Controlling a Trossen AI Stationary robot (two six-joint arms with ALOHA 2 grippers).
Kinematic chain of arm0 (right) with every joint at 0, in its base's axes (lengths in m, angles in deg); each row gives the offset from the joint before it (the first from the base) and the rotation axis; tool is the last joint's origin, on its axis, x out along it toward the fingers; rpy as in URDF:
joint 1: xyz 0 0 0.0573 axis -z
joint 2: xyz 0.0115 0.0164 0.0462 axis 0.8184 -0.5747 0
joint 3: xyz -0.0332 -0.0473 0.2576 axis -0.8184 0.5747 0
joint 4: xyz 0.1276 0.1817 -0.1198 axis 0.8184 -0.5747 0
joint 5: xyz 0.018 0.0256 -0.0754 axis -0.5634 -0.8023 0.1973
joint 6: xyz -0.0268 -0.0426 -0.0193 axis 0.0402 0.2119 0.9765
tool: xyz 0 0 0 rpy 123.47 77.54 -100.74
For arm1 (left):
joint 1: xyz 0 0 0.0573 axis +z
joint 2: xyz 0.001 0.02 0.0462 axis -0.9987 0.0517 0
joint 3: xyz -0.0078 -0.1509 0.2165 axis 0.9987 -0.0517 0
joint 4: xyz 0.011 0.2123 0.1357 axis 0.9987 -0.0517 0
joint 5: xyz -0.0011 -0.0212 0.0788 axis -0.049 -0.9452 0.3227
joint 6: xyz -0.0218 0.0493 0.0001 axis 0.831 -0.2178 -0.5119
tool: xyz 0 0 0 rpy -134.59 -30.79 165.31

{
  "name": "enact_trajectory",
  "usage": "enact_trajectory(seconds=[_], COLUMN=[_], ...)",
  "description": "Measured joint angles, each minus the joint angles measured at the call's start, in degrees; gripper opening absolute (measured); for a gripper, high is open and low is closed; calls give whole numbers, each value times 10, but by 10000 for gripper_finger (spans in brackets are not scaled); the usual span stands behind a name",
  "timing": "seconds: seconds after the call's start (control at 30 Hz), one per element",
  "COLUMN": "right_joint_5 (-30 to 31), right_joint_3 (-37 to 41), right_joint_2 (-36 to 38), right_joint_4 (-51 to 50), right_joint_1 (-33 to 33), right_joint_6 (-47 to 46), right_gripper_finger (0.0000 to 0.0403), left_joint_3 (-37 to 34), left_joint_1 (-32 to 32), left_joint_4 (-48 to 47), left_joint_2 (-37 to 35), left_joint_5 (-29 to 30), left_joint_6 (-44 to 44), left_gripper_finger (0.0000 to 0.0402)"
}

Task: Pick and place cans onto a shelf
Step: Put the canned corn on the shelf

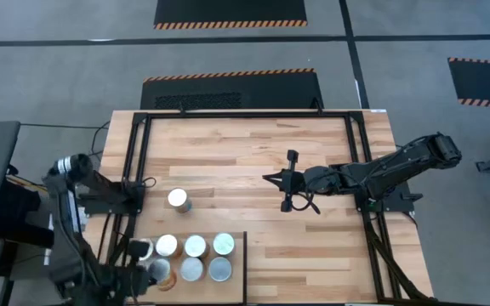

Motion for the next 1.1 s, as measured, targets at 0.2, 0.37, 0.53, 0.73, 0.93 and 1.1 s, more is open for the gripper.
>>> enact_trajectory(seconds=[0.2, 0.37, 0.53, 0.73, 0.93, 1.1], right_joint_5=[0, 0, 0, 0, 0, 0], right_joint_3=[0, 0, 0, 0, 0, 0], right_joint_2=[0, 0, 0, 0, 0, 0], right_joint_4=[0, 0, 0, 1, 1, 1], right_joint_1=[0, 0, 0, 0, 0, 0], right_joint_6=[0, 3, 5, 7, 6, 6], right_gripper_finger=[10, 10, 9, 10, 8, 10], left_joint_3=[0, 0, -3, -16, -49, -49], left_joint_1=[-3, -3, -3, -4, -2, -2], left_joint_4=[0, 0, 8, 23, 60, 57], left_joint_2=[61, 92, 98, 98, 98, 98], left_joint_5=[13, 16, 18, 29, 22, 23], left_joint_6=[22, 24, 37, 37, 32, 31], left_gripper_finger=[0, 0, 0, 0, 0, 0])
